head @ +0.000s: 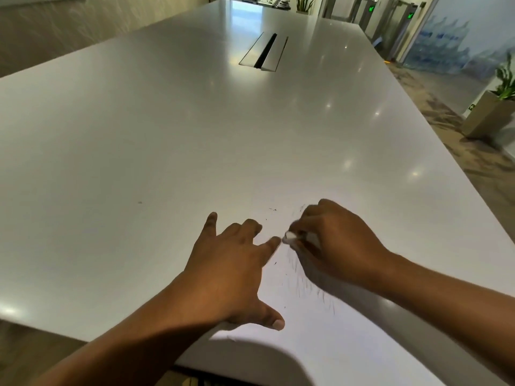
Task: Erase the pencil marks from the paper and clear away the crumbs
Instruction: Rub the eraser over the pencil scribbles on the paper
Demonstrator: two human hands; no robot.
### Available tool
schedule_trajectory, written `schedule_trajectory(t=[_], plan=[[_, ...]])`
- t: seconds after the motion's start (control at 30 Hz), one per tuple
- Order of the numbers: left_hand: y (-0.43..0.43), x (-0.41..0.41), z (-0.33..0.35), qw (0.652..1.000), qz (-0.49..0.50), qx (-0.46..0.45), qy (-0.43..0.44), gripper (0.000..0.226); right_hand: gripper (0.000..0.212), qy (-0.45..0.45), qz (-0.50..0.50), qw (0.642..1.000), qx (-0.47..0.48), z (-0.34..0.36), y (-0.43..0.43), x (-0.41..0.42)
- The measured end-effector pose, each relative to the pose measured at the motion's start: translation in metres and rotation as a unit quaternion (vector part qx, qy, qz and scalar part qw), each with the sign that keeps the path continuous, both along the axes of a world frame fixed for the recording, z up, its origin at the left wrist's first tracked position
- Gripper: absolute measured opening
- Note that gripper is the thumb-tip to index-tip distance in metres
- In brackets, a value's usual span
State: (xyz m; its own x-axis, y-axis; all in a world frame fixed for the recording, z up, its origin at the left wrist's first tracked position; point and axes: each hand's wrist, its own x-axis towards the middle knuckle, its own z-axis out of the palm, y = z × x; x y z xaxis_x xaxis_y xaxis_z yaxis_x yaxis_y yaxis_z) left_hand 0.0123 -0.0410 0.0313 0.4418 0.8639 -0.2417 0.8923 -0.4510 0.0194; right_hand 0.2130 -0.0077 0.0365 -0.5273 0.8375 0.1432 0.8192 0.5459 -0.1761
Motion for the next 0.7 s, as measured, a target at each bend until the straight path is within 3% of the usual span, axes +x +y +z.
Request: schedule_trajectory(t=[0.13, 0.27, 0.43, 0.57, 0.7], plan=[[0.004, 0.01, 0.008, 0.998, -0.035, -0.001, 0.049, 0.109, 0.017, -0.021, 0.069, 0.995, -0.066, 0.004, -0.041, 0.0], [0.006, 0.015, 0.013, 0.997, -0.041, -0.001, 0.067, 0.108, 0.019, -0.01, 0.01, 1.0, -0.014, 0.003, -0.012, 0.004], [0.007, 0.014, 0.013, 0.997, -0.04, -0.01, 0.072, 0.108, 0.015, -0.019, 0.087, 0.994, -0.065, 0.006, -0.052, -0.003], [0.007, 0.013, 0.011, 0.997, -0.04, -0.008, 0.068, 0.109, 0.021, 0.003, 0.013, 1.0, -0.026, 0.004, -0.025, 0.004], [0.007, 0.009, 0.008, 0.997, -0.037, -0.013, 0.06, 0.114, 0.014, -0.009, 0.104, 0.992, -0.069, 0.006, -0.067, -0.002]])
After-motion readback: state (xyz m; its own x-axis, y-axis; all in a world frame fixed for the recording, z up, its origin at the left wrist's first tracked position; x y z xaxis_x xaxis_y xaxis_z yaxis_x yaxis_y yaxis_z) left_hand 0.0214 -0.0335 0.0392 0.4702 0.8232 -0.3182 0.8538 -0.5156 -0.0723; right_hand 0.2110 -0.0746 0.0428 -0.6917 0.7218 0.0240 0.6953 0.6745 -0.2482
